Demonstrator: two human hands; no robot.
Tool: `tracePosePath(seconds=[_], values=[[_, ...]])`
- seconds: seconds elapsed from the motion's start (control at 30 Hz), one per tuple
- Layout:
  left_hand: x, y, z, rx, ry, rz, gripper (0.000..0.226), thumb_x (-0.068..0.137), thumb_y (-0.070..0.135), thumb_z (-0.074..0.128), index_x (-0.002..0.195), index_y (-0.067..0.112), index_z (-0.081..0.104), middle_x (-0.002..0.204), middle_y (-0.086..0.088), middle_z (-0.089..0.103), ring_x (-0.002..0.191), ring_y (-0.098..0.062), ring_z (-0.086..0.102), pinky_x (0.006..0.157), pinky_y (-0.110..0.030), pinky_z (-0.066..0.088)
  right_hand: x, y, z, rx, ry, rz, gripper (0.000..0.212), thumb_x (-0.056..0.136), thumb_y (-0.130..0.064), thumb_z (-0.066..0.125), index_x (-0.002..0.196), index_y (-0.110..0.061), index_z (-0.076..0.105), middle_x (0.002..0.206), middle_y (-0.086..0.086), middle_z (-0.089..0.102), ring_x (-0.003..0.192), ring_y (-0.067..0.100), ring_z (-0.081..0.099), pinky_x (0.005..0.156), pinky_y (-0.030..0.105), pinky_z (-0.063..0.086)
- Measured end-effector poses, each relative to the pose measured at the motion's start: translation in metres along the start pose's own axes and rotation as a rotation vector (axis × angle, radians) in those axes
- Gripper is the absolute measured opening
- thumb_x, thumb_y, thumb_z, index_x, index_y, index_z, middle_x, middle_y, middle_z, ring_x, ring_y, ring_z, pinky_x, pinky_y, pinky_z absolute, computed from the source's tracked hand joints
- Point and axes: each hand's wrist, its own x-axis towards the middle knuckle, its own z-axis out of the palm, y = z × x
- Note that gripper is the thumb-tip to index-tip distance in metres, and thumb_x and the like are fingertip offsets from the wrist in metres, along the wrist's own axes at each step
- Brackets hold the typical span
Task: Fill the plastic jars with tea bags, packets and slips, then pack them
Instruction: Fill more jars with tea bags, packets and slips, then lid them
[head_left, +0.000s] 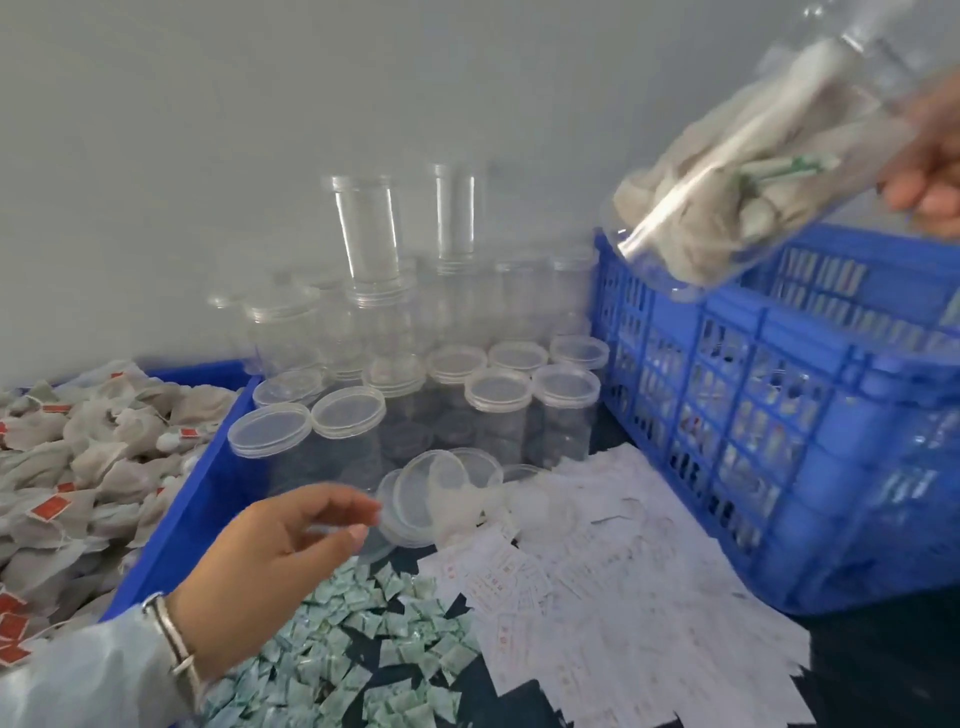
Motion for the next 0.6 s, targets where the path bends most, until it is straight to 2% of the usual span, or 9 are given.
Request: tracePosePath(seconds=[0.03, 0.07, 0.13, 0.2, 0.27, 0.33, 0.4, 0.5, 0.6], values=[[0.008, 0.016, 0.007, 0.010, -0.029, 0.040, 0.023, 0.085, 0.020, 0.063, 0.086, 0.042, 0.070, 0.093, 0.020, 0.070, 0.083, -0.024, 0.067, 0.077, -0.036, 0.057, 0.004, 0.003, -0.014, 0.024, 0.031, 0.003, 0.037, 0.103, -0.026, 0.028, 0.079, -0.014, 0.054, 0.045, -0.007, 0.057, 0.033, 0.003, 0.048, 0.034, 0.012, 0.037], [0.017, 0.033, 0.016, 0.014, -0.054, 0.097, 0.022, 0.085, 0.021, 0.062, 0.086, 0.043, 0.069, 0.093, 0.023, 0.069, 0.083, -0.017, 0.068, 0.076, -0.032, 0.058, 0.006, 0.008, -0.026, 0.035, 0.037, 0.009, 0.036, 0.101, -0.026, 0.029, 0.077, -0.012, 0.052, 0.041, -0.004, 0.054, 0.029, 0.003, 0.044, 0.031, 0.010, 0.034], [0.038, 0.070, 0.041, 0.011, -0.091, 0.228, 0.022, 0.085, 0.023, 0.062, 0.088, 0.044, 0.064, 0.092, 0.027, 0.068, 0.085, 0.002, 0.065, 0.076, -0.014, 0.054, 0.018, 0.016, -0.039, 0.053, 0.074, 0.079, 0.033, 0.097, -0.023, 0.032, 0.073, -0.008, 0.049, 0.032, -0.001, 0.047, 0.022, 0.004, 0.035, 0.028, 0.007, 0.026], [0.061, 0.110, 0.074, -0.020, -0.098, 0.353, 0.026, 0.086, 0.019, 0.063, 0.089, 0.044, 0.061, 0.087, 0.024, 0.068, 0.083, 0.010, 0.061, 0.074, -0.005, 0.047, 0.028, 0.019, -0.054, 0.011, 0.105, 0.210, 0.036, 0.097, -0.021, 0.033, 0.069, -0.007, 0.051, 0.029, -0.001, 0.045, 0.020, 0.005, 0.034, 0.026, 0.007, 0.024], [0.078, 0.149, 0.109, -0.043, -0.087, 0.486, 0.027, 0.087, 0.017, 0.063, 0.091, 0.043, 0.059, 0.092, 0.025, 0.062, 0.085, 0.013, 0.056, 0.076, -0.002, 0.040, 0.035, 0.021, -0.070, -0.063, 0.132, 0.352, 0.046, 0.098, -0.019, 0.033, 0.061, -0.002, 0.054, 0.028, 0.001, 0.045, 0.019, 0.005, 0.036, 0.025, 0.007, 0.026], [0.090, 0.183, 0.143, -0.030, -0.058, 0.647, 0.020, 0.089, 0.020, 0.062, 0.104, 0.032, 0.063, 0.106, 0.019, 0.059, 0.094, 0.013, 0.049, 0.085, -0.002, 0.034, 0.045, 0.034, -0.082, -0.096, 0.173, 0.401, 0.042, 0.098, -0.015, 0.033, 0.062, -0.001, 0.049, 0.027, 0.003, 0.045, 0.019, 0.005, 0.038, 0.025, 0.009, 0.028], [0.098, 0.208, 0.174, -0.044, -0.024, 0.782, 0.027, 0.091, 0.025, 0.058, 0.115, 0.016, 0.063, 0.122, 0.006, 0.059, 0.111, 0.003, 0.048, 0.098, -0.009, 0.030, 0.057, 0.053, -0.091, -0.142, 0.192, 0.454, 0.037, 0.098, -0.012, 0.033, 0.065, 0.000, 0.046, 0.027, 0.004, 0.046, 0.019, 0.006, 0.039, 0.025, 0.010, 0.029], [0.101, 0.225, 0.213, -0.056, -0.029, 0.803, 0.040, 0.089, 0.038, 0.046, 0.118, 0.014, 0.062, 0.123, 0.005, 0.058, 0.124, -0.004, 0.041, 0.109, -0.020, 0.024, 0.076, 0.092, -0.106, -0.278, 0.207, 0.501, 0.035, 0.098, -0.006, 0.034, 0.065, 0.002, 0.045, 0.033, 0.010, 0.050, 0.024, 0.012, 0.046, 0.029, 0.013, 0.037], [0.103, 0.224, 0.240, -0.074, 0.051, 0.838, 0.039, 0.091, 0.040, 0.045, 0.113, 0.012, 0.062, 0.112, 0.003, 0.058, 0.119, -0.011, 0.042, 0.106, -0.024, 0.029, 0.094, 0.132, -0.125, -0.460, 0.206, 0.453, 0.024, 0.096, -0.002, 0.041, 0.075, -0.004, 0.052, 0.075, 0.019, 0.059, 0.062, 0.027, 0.060, 0.048, 0.024, 0.049]])
